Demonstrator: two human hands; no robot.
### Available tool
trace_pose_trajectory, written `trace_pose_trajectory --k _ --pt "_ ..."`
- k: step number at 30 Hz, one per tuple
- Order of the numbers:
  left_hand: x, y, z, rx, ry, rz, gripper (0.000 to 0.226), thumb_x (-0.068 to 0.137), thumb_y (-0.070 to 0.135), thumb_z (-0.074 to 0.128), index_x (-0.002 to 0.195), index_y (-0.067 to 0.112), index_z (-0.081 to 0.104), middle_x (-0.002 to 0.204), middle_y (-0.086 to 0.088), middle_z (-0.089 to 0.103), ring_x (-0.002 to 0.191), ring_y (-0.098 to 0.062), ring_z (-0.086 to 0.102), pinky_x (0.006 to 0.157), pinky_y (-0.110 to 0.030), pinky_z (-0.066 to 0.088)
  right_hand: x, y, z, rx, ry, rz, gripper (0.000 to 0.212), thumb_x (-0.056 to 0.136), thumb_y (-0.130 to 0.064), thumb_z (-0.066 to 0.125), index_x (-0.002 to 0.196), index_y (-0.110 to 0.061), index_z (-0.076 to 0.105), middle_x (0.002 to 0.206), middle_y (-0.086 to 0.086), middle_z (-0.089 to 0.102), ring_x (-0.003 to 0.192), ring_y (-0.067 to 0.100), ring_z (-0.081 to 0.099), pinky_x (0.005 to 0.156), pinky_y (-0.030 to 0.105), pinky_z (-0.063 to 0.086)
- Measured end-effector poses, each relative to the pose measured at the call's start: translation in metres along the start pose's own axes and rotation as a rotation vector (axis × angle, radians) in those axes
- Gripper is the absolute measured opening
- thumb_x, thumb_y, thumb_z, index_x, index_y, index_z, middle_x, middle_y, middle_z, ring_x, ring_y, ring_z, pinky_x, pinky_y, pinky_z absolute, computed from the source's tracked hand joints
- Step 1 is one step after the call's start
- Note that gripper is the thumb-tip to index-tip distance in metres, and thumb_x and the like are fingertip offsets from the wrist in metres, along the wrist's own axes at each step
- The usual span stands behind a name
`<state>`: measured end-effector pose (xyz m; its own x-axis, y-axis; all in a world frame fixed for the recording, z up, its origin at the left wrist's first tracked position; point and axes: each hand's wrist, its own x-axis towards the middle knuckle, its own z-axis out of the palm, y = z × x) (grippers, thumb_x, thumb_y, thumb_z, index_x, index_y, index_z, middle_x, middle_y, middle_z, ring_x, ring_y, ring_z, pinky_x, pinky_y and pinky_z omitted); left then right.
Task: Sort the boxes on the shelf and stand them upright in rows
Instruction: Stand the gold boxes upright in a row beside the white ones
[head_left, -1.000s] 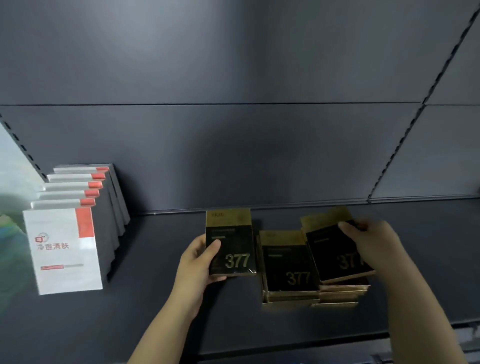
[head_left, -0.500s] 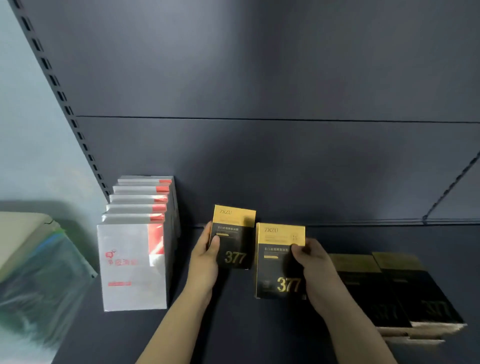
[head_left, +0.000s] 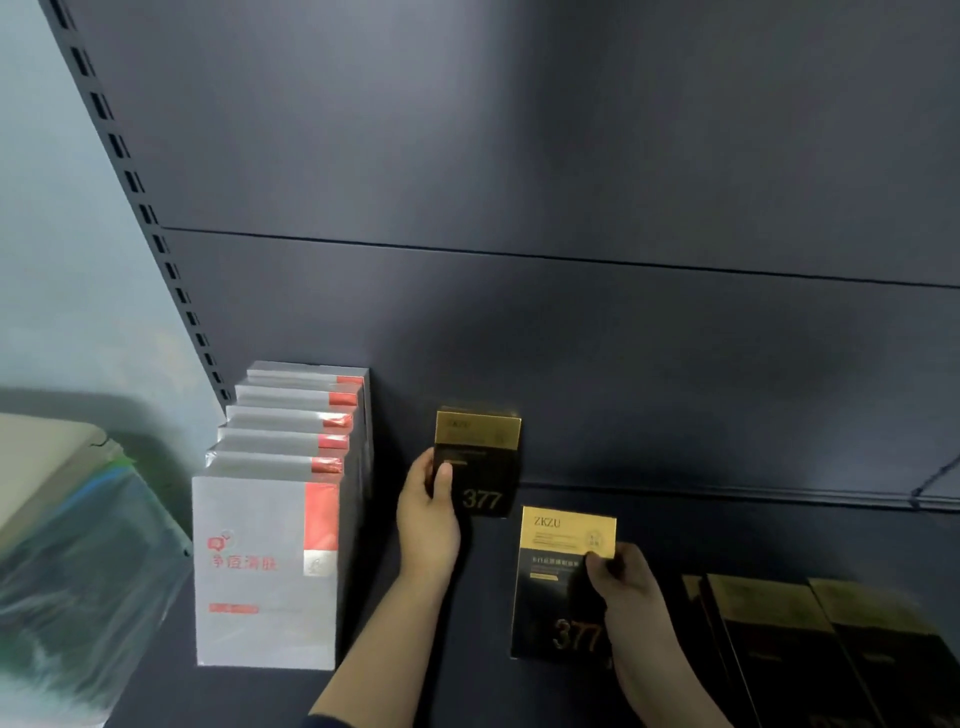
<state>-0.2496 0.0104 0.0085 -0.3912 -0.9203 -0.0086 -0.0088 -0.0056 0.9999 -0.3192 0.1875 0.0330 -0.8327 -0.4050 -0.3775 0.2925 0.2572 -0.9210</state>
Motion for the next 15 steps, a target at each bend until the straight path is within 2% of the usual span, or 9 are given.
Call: trace_pose_trajectory --k 3,6,7,9,11,13,15 --pt "0.001 -0.005 0.001 0.053 0.045 -0.003 0.028 0.100 0.020 0.050 0.127 0.013 0.057 0.118 -0.001 0.065 0.115 -0.017 0.059 0.087 -0.018 0.044 0.001 -0.002 0.007 0.036 -0.050 -0.014 0.013 0.100 -0.016 0.049 0.107 -0.020 0.059 0.107 0.005 0.068 0.102 0.023 0.063 0.093 0.047 0.051" --pt "-0.005 -0.002 -0.001 0.121 0.111 0.009 0.038 0.094 0.018 0.061 0.131 0.012 0.053 0.131 -0.005 0.054 0.124 -0.017 0.050 0.106 -0.030 0.038 0.001 -0.010 0.016 0.046 -0.091 -0.083 0.016 0.100 -0.018 0.049 0.112 -0.024 0.058 0.108 -0.001 0.067 0.103 0.015 0.062 0.083 0.033 0.051" --pt "-0.010 0.000 -0.002 0.174 0.144 0.030 0.043 0.093 0.018 0.064 0.134 0.011 0.051 0.136 -0.005 0.050 0.127 -0.016 0.045 0.108 -0.029 0.033 0.001 -0.012 0.020 0.047 -0.099 -0.110 0.016 0.100 -0.018 0.049 0.113 -0.023 0.058 0.107 -0.003 0.067 0.102 0.013 0.062 0.079 0.029 0.049" --pt "-0.025 0.005 -0.007 0.250 0.175 0.102 0.045 0.094 0.021 0.061 0.137 0.013 0.050 0.140 -0.001 0.044 0.132 -0.013 0.037 0.108 -0.022 0.025 0.004 -0.017 0.030 0.061 -0.117 -0.174 0.015 0.099 -0.019 0.051 0.111 -0.023 0.058 0.107 -0.004 0.067 0.103 0.013 0.063 0.081 0.028 0.049" --pt "-0.041 0.007 -0.012 0.232 0.115 0.156 0.041 0.098 0.025 0.052 0.139 0.020 0.049 0.137 0.010 0.041 0.129 -0.001 0.036 0.103 -0.007 0.022 0.007 -0.021 0.041 0.088 -0.152 -0.243 0.014 0.097 -0.018 0.054 0.108 -0.024 0.061 0.108 -0.004 0.067 0.103 0.013 0.064 0.082 0.027 0.052" --pt "-0.050 0.005 -0.016 0.209 0.021 0.180 0.040 0.100 0.025 0.049 0.140 0.029 0.048 0.131 0.019 0.046 0.123 0.014 0.041 0.097 0.003 0.025 0.011 -0.025 0.055 0.093 -0.173 -0.309 0.016 0.095 -0.016 0.058 0.105 -0.028 0.063 0.107 -0.005 0.068 0.101 0.009 0.065 0.075 0.019 0.053" --pt "-0.050 0.003 -0.017 0.212 -0.024 0.180 0.037 0.099 0.021 0.051 0.133 0.036 0.050 0.129 0.025 0.049 0.118 0.023 0.042 0.097 0.003 0.032 0.016 -0.028 0.068 0.070 -0.147 -0.340 0.021 0.091 -0.018 0.063 0.103 -0.035 0.061 0.114 -0.006 0.063 0.100 0.005 0.063 0.075 0.016 0.050"
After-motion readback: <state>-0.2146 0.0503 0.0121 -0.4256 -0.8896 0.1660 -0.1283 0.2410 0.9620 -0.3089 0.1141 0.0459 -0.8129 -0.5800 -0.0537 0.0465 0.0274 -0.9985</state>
